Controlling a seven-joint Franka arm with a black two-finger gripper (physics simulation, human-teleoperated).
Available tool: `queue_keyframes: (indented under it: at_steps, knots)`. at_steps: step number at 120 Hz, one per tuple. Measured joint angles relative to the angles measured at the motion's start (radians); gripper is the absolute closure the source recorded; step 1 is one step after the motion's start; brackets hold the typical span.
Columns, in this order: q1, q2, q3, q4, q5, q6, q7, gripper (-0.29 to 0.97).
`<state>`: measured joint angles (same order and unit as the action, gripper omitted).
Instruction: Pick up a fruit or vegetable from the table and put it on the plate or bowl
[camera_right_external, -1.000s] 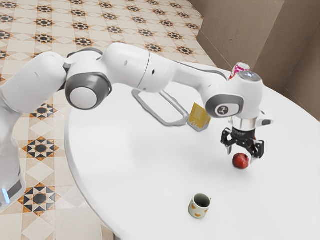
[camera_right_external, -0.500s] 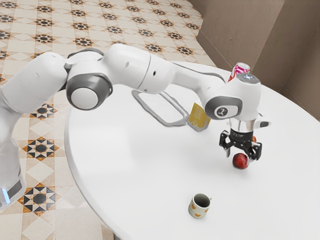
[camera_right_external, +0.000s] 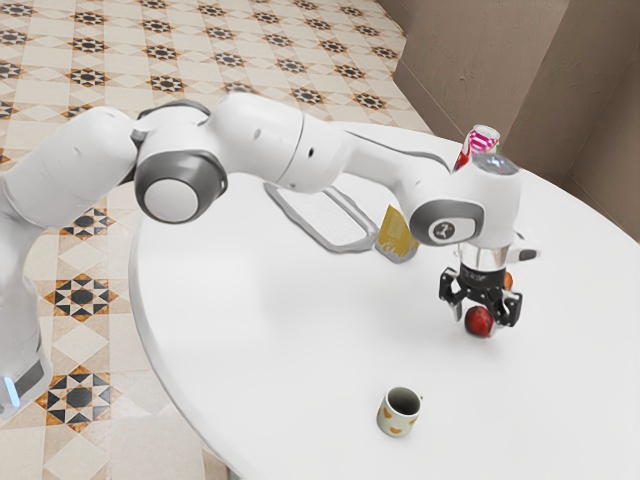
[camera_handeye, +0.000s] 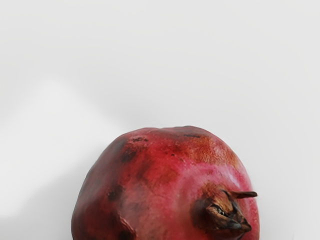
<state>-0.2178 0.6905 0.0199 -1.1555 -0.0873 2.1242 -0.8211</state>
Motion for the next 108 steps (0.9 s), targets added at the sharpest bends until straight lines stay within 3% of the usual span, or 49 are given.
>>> queue_keyframes:
  at_steps: [22, 48, 83, 94, 108]
  knots:
    - [-0.006, 0.003, 0.015, 0.000, 0.009, 0.010, -0.017, 0.35]
    - [-0.048, -0.035, 0.057, -0.008, 0.037, 0.010, -0.058, 0.42]
    - [-0.112, -0.573, 0.182, -0.511, 0.129, -0.001, -0.171, 0.44]
    - [-0.053, -0.705, 0.190, -0.639, 0.142, -0.013, -0.211, 0.44]
    - [0.075, -0.742, 0.189, -0.691, 0.142, -0.040, -0.248, 0.44]
